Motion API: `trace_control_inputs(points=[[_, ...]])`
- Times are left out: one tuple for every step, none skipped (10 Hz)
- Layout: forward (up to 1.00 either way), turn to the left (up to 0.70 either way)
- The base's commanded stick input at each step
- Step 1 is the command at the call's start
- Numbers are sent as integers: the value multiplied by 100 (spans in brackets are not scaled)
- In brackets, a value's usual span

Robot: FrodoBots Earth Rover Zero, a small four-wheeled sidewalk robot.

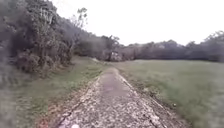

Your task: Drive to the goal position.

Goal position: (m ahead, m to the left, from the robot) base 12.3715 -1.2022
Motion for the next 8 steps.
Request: trace_control_inputs(points=[[70, 0], [70, 0], [70, 0], [70, 0], [70, 0], [70, 0], [70, 0], [70, 0]])
